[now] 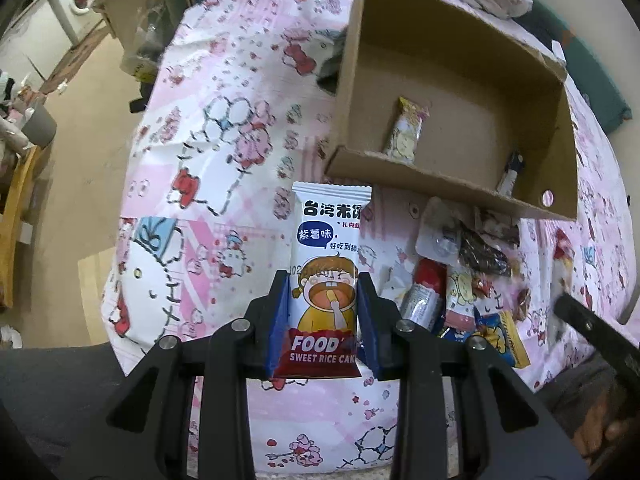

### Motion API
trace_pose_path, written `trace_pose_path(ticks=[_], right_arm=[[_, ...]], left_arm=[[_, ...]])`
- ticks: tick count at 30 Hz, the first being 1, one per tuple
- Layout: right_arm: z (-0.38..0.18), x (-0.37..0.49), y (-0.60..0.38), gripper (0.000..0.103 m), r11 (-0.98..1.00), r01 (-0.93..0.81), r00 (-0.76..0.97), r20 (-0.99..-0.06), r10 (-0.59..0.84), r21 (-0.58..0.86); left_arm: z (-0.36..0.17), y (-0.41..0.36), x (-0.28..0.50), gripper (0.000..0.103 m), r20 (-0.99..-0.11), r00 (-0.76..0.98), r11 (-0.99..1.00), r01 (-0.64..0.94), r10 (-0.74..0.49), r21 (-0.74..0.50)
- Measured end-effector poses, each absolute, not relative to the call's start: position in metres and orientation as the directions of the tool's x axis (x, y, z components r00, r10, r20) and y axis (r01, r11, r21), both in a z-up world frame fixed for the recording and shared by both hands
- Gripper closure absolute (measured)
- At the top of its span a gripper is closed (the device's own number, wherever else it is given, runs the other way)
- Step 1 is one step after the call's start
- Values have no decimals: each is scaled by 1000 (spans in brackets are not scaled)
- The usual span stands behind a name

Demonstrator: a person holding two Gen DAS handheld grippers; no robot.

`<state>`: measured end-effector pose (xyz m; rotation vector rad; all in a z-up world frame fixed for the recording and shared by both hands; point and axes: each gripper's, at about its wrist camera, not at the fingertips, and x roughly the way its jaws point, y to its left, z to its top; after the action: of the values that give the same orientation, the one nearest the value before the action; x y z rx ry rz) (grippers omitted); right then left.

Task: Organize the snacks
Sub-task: 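Carry both FOOD packets over the box with both tools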

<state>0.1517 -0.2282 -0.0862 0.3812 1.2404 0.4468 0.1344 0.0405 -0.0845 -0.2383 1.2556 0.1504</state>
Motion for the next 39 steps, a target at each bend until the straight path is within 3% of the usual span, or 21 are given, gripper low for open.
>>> trace_pose_path(ticks=[11,19,39], right_arm=[[-33,144,-243,71,755,-218,434,-631,643,619],[-16,173,-265,71,792,-187,557,-602,572,581],[-26,233,-257,71,819,-203,550,-629,549,536]], left_arm=[[-34,41,134,74,-880,471,967,-246,54,-72],[-4,39,150,74,-829,552,976,-214,95,-30],[7,2,224,74,-799,599,995,-98,50,-12]])
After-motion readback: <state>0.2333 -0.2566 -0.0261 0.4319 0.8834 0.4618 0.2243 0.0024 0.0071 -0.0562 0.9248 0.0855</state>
